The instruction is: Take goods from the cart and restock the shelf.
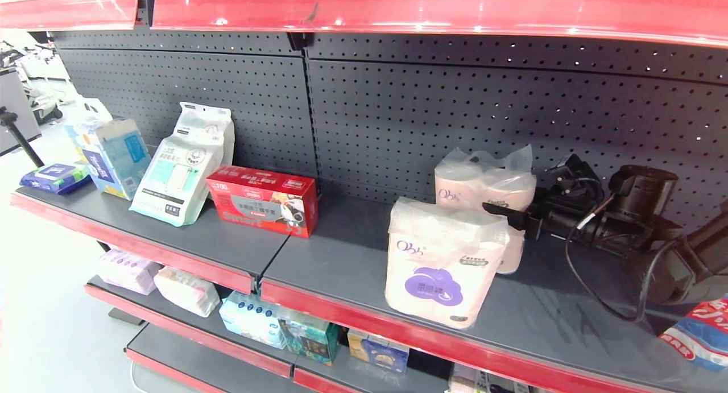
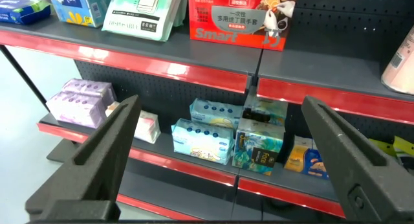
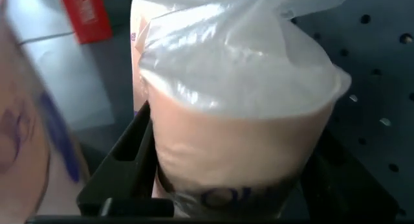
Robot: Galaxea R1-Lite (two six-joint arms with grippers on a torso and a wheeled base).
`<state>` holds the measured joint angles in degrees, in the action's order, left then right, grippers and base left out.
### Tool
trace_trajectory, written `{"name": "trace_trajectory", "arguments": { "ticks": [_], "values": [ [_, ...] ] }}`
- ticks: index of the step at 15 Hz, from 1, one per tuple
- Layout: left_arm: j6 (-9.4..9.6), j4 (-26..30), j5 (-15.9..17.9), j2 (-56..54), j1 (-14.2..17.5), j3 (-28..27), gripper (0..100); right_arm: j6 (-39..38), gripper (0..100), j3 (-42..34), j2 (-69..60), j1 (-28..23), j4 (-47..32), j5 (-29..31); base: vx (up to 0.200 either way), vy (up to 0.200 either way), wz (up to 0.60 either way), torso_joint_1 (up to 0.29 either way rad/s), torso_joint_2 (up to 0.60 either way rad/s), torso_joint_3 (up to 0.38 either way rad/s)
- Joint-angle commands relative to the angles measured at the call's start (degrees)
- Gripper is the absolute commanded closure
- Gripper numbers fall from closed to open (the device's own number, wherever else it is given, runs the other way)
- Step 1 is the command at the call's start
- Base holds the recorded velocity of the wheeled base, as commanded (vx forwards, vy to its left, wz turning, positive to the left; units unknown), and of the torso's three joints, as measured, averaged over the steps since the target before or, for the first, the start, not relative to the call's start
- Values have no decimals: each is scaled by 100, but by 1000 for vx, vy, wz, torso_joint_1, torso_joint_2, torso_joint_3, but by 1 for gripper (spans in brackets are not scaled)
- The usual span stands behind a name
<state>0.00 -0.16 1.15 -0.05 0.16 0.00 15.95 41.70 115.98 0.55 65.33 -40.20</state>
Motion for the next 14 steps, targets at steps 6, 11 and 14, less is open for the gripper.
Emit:
{"name": "trace_trajectory", "arguments": {
  "ticks": [6, 11, 14],
  "values": [
    [0, -2, 0, 5, 2, 0, 0, 260, 100, -110, 39, -169, 15, -1121, 0, 0, 0, 0, 0, 0],
    [0, -2, 0, 5, 2, 0, 0, 392, 100, -127, 21, -239, 15, -1112, 0, 0, 0, 0, 0, 0],
    [0, -2, 0, 5, 2, 0, 0, 286, 100, -101, 91, -46, 15, -1130, 0, 0, 0, 0, 0, 0]
  ]
}}
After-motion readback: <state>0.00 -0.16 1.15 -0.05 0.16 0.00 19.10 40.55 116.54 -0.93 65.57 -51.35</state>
